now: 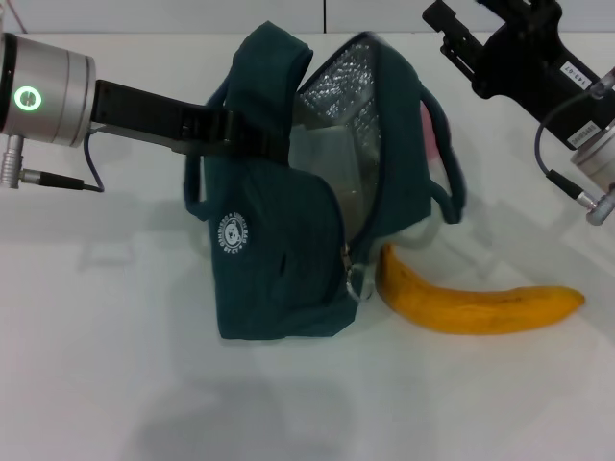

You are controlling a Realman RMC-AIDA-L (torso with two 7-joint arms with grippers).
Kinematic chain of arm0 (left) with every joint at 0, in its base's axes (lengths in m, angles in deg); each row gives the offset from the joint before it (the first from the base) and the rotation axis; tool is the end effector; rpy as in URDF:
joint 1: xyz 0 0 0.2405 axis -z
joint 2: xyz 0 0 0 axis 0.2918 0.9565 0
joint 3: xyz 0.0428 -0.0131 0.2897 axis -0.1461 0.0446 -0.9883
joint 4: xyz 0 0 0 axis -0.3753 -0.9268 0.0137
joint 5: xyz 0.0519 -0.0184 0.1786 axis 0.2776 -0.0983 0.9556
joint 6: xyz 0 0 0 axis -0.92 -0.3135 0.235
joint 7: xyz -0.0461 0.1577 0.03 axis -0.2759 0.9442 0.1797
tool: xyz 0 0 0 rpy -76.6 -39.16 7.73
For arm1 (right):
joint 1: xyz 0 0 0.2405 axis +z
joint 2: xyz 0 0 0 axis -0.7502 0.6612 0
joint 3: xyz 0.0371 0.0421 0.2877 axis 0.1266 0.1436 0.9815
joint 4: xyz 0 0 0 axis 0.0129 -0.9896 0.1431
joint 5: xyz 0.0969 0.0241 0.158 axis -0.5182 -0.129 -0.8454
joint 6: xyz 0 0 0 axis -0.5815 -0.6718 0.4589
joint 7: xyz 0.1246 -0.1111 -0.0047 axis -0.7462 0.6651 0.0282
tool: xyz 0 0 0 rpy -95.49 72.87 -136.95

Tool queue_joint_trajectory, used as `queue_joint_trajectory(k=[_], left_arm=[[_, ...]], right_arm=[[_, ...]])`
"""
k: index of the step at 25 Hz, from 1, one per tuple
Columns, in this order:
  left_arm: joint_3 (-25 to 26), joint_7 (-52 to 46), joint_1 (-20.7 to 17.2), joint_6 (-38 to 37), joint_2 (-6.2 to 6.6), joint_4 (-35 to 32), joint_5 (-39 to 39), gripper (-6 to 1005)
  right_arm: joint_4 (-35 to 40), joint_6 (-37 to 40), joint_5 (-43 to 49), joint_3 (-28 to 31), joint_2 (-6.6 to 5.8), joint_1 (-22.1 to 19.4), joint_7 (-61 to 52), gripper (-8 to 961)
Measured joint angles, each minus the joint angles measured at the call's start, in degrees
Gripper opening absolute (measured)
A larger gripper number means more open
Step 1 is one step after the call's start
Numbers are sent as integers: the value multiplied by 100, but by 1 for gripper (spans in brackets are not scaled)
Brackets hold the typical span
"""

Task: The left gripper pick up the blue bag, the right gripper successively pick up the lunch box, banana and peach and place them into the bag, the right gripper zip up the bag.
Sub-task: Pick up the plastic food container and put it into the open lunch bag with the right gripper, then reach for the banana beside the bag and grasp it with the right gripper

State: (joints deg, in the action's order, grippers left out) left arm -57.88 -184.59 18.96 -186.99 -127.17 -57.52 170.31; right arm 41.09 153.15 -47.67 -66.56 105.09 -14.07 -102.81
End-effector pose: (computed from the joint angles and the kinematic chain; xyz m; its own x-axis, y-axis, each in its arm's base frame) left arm -0.1887 0.3597 -0.0048 0.4680 0.8445 0.2603 0.8590 -0.5040 0.0906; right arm 0.1891 0.3788 -0.0334 -0.3953 -0.7206 -0.5697 -0.5482 -0.3126 0.7758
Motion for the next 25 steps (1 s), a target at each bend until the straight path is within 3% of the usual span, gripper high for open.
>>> queue_joint_trajectory(k=[10, 14, 23, 25], left_arm=[[6, 8, 18, 7, 4, -4, 3, 41], [9, 8, 7, 10, 5, -4, 3, 41], [159, 8, -36, 21, -59, 19, 3, 40], [159, 8, -46, 21, -77, 20, 3, 40]], right_arm=[[-101, 532, 30, 194, -94, -15, 287, 674], [-281, 854, 48, 295, -155, -39, 645, 722], [-632, 1471, 164, 280, -558, -70, 1642, 781], [-661, 1535, 412, 295, -727, -53, 1857, 816]])
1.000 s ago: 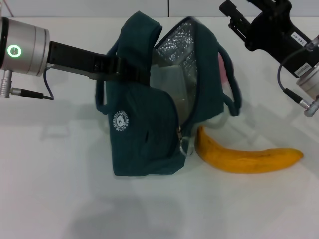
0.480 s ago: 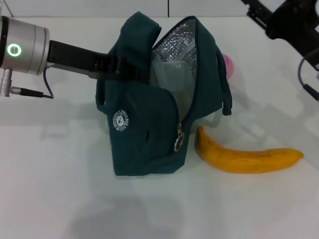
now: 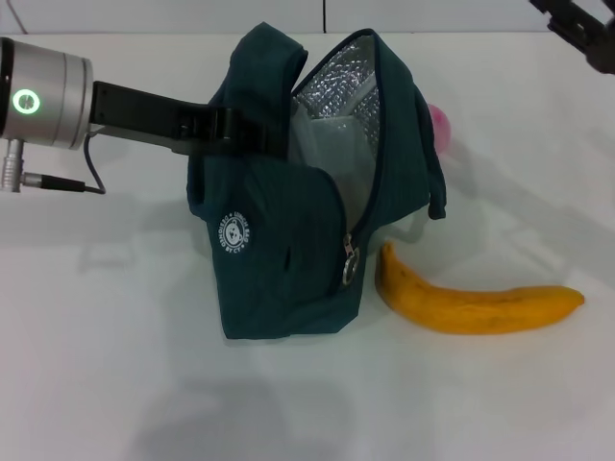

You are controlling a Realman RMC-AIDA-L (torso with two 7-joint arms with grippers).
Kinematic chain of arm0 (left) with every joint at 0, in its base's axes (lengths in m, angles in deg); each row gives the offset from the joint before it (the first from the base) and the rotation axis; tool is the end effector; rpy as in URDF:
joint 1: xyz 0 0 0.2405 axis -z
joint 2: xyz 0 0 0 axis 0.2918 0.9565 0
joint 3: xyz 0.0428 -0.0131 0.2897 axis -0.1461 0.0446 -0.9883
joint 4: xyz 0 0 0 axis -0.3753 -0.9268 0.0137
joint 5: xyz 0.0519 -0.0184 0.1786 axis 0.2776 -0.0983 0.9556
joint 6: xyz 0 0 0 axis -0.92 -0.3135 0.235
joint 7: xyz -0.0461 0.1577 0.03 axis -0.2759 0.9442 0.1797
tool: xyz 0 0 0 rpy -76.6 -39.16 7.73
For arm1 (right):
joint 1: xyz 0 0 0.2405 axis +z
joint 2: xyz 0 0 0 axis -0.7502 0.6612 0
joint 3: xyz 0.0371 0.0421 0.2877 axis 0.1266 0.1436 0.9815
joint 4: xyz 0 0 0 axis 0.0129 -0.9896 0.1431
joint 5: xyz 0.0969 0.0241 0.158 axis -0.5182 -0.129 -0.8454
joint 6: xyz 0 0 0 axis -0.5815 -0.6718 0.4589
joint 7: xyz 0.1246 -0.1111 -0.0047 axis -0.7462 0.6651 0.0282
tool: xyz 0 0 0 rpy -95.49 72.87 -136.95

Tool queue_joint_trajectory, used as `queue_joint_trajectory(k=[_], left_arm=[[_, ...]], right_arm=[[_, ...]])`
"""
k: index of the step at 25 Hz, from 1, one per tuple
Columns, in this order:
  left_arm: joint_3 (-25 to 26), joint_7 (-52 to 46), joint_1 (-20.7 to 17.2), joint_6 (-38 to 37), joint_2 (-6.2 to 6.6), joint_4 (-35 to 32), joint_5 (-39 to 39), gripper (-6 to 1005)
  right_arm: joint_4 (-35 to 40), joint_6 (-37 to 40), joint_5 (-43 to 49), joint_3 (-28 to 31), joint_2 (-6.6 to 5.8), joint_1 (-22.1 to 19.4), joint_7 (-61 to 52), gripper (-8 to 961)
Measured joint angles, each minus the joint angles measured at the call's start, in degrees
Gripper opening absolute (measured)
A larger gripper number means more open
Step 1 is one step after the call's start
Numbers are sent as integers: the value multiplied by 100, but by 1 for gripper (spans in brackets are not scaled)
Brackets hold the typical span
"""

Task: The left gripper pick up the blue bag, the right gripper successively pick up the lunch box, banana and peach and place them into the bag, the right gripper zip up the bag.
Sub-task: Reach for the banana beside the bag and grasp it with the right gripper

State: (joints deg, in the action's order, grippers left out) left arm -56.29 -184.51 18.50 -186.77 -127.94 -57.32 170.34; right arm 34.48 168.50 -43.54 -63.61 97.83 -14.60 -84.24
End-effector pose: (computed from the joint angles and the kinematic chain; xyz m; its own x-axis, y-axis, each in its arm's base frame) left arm -0.1907 0.3590 -0.0057 0.4413 0.8515 0.2833 0.8681 -0.4850 0.1057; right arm 0.2190 0.3661 0.0307 -0.0836 -0.5329 -0.8420 -0.5909 -0.6539 0.4725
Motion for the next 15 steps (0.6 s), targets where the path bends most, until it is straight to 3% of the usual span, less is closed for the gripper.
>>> queue_joint_trajectory(k=[4, 10, 15], left_arm=[[0, 0, -5, 0, -26, 2, -1, 40], [-7, 131, -26, -2, -32, 3, -144, 40], [-24, 201, -36, -4, -29, 3, -188, 40]], right_arm=[[-9, -49, 614, 6, -409, 132, 249, 885], [-21, -163, 1532, 7, -1031, 460, 788, 884], [-21, -429, 2764, 3, -1479, 857, 1068, 883]])
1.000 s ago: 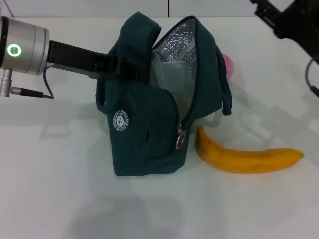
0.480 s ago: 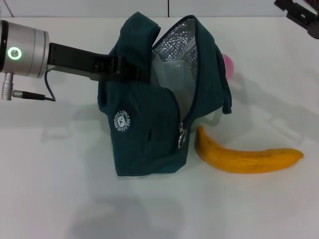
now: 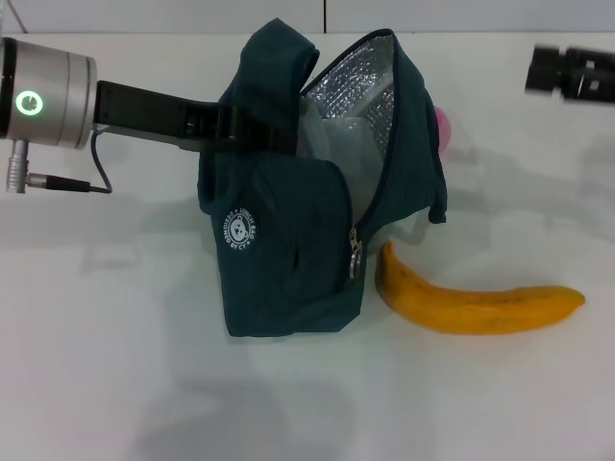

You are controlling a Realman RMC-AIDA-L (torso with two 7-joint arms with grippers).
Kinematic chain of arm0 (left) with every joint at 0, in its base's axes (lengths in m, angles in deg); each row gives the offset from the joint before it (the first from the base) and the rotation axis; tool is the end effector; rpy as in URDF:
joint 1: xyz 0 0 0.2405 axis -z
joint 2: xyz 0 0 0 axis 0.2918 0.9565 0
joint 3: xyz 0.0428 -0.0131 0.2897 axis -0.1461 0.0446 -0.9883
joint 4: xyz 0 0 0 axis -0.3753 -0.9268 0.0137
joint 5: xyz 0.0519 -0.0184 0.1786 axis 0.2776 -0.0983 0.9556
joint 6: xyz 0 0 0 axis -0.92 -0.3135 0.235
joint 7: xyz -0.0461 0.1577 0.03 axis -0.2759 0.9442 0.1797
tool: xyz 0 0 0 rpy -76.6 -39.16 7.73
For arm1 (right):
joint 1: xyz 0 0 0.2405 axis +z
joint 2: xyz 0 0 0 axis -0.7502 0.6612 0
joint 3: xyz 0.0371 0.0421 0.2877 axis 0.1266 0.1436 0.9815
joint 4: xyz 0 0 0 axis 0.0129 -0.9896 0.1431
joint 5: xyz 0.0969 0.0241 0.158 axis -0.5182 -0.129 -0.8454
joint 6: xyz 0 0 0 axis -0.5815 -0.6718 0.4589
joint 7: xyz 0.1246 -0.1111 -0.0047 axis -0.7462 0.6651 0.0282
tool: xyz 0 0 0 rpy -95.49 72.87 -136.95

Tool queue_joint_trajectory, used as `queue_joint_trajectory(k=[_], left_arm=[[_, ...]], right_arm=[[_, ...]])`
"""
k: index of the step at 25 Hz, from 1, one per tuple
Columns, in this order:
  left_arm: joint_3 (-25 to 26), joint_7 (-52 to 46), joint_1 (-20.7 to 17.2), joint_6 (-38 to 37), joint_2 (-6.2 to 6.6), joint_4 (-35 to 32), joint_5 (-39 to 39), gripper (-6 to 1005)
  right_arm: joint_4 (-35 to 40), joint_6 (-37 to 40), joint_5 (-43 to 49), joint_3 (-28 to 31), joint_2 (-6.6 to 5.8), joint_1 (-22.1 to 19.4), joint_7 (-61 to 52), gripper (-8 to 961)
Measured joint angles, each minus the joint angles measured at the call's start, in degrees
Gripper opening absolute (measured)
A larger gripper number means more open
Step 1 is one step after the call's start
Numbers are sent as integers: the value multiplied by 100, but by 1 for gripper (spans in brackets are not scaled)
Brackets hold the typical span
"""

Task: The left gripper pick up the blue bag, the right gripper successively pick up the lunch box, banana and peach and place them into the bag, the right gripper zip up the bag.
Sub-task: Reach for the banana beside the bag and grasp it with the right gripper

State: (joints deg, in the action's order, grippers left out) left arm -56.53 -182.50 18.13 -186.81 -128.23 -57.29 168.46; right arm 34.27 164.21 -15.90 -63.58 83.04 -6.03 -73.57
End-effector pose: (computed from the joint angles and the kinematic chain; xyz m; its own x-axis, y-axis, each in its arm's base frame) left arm -0.1866 0.3568 -0.0069 0.4659 0.8325 0.2997 0.8457 -0.5186 0.1257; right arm 0.2306 0.3973 0.0698 0.6009 -0.4445 -0.6643 -0.5421 -0.8374 0.0699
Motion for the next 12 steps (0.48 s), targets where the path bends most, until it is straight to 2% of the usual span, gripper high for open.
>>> queue_joint_trajectory(k=[2, 7, 12], left_arm=[[6, 7, 1, 0, 7, 0, -1, 40], [18, 14, 6, 0, 17, -1, -2, 40], [22, 15, 7, 13, 26, -1, 10, 39]], right_arm=[[1, -262, 510, 9, -136, 189, 10, 882], [17, -541, 1431, 52, -358, 660, -166, 881], [72, -1076, 2393, 53, -443, 1097, -289, 880]])
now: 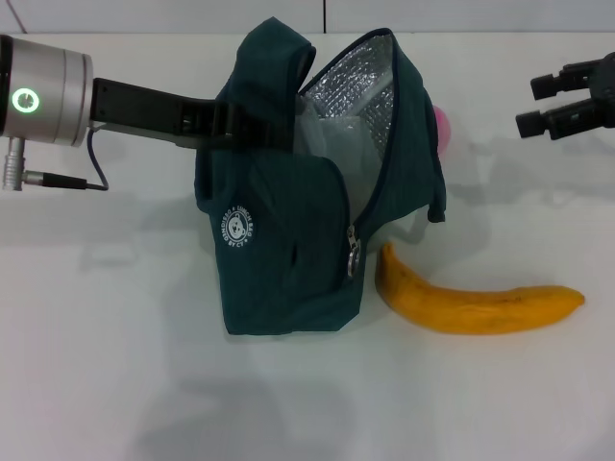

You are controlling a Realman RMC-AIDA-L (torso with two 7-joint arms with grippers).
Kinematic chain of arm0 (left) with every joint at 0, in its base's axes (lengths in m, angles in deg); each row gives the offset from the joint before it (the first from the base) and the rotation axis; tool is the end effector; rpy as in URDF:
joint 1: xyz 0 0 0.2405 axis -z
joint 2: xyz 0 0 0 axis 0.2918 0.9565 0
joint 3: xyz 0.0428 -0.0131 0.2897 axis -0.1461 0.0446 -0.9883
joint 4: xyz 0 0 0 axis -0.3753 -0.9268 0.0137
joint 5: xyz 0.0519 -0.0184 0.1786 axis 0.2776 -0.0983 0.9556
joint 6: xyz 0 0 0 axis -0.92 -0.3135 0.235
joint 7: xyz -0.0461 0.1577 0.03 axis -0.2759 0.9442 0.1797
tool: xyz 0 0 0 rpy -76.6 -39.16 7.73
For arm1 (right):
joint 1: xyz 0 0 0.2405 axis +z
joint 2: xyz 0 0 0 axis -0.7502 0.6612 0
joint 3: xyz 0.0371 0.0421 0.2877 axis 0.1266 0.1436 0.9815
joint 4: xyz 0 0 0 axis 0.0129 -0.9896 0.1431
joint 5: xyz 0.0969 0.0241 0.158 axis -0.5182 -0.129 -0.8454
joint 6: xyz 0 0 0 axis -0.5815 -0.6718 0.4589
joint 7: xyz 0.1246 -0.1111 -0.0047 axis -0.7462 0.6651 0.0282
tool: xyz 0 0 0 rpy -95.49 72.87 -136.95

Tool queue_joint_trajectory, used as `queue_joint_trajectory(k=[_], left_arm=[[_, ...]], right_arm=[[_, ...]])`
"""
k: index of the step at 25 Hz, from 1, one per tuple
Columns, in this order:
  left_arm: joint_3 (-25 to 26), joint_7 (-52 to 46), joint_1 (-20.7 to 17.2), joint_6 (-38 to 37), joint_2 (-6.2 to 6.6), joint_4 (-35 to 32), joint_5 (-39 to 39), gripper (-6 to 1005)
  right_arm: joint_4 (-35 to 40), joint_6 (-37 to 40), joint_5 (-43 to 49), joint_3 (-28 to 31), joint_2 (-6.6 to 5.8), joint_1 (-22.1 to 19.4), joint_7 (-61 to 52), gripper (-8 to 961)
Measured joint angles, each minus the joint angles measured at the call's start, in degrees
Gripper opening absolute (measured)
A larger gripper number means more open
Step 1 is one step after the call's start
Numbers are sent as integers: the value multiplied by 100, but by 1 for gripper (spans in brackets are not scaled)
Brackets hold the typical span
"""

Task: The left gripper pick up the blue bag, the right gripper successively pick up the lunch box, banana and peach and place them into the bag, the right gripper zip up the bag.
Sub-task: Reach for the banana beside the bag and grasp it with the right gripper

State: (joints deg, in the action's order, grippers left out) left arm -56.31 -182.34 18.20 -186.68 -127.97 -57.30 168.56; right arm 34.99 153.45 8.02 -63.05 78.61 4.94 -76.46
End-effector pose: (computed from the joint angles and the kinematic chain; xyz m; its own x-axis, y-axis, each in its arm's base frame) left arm -0.1876 0.3583 -0.0046 0.4680 0.8296 0.3045 0.8457 -0.5204 0.1180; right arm 0.2219 0.4427 0.0718 0.8757 -0.3880 -0.2873 -0.4363 -0.8908 -0.1268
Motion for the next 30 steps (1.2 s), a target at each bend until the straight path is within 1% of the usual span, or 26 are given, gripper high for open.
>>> queue_joint_trajectory(k=[2, 3, 4, 5, 9, 12, 15, 17, 19, 20, 21, 22, 23, 25, 27, 29, 30], left_arm=[[1, 1, 3, 18, 1, 0, 4, 39], [2, 1, 7, 33, 1, 0, 6, 39], [2, 2, 9, 44, 1, 0, 7, 39], [2, 3, 11, 55, 2, 0, 8, 39], [-3, 3, 29, 108, 16, 1, 22, 39], [-7, 3, 32, 132, 20, 4, 32, 39], [-2, 3, 33, 136, 20, 6, 33, 39], [-1, 3, 33, 140, 19, 7, 35, 39], [1, 3, 31, 141, 19, 9, 36, 39], [1, 3, 30, 141, 20, 9, 36, 39], [1, 3, 31, 141, 21, 9, 36, 39], [2, 3, 33, 140, 23, 9, 37, 40], [1, 3, 37, 140, 24, 10, 38, 40], [2, 3, 46, 144, 25, 9, 38, 40], [2, 3, 60, 154, 27, 10, 39, 40], [2, 2, 69, 174, 28, 10, 38, 40], [2, 0, 73, 190, 27, 10, 39, 40]], right_arm=[[1, -129, 434, 1, -4, 197, -107, 880], [1, -129, 434, 1, -4, 197, -107, 880], [7, -171, 699, 1, -3, 325, -199, 879], [13, -255, 1181, 1, 12, 608, -402, 879], [33, -362, 1592, 0, 36, 941, -555, 879], [189, -524, 2084, 0, 49, 1129, -561, 880], [475, -747, 2373, 24, 56, 1156, -494, 877], [713, -831, 2428, 162, 50, 1071, -352, 875], [1125, -856, 2664, 674, 53, 828, -116, 875], [1383, -853, 2918, 1135, 86, 650, -37, 875], [1620, -828, 3200, 1576, 137, 484, 9, 875], [1774, -804, 3382, 1845, 175, 387, 30, 875], [2043, -748, 3730, 2293, 256, 229, 37, 874], [2642, -555, 4540, 3183, 497, -92, 22, 874], [3202, -274, 5326, 3977, 798, -344, -59, 874], [3607, -14, 5926, 4452, 1049, -472, -245, 874], [3737, 111, 6219, 4576, 1147, -491, -416, 874]])
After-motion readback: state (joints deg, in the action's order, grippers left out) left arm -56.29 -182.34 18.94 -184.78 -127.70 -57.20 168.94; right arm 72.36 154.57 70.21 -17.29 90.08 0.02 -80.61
